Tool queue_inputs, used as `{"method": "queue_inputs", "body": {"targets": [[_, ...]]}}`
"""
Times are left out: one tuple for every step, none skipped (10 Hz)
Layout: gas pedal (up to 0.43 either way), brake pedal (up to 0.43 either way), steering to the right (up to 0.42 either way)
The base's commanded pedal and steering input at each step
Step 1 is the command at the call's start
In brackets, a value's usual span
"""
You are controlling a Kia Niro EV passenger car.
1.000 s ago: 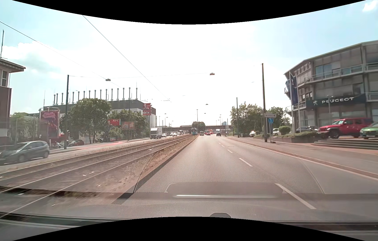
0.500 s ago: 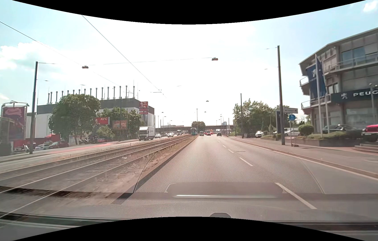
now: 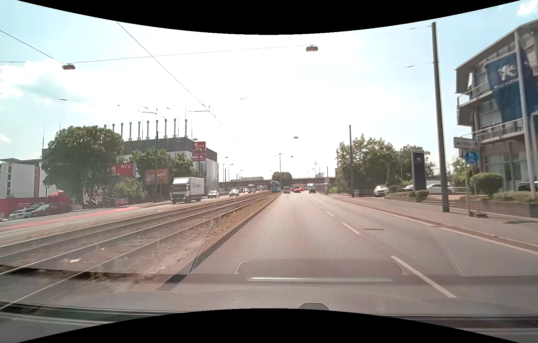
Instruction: Follow the waypoints while adhering to traffic rules and regulations
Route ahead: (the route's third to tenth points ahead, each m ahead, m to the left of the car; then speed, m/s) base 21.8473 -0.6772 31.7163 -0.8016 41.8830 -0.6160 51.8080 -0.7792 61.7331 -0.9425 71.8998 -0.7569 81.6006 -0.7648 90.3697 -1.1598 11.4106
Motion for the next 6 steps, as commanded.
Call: {"method": "queue_inputs", "body": {"targets": [[0.0,0.0,-0.004],[0.0,0.0,-0.004],[0.0,0.0,-0.003],[0.0,0.0,-0.004],[0.0,0.0,-0.004],[0.0,0.0,-0.004]]}}
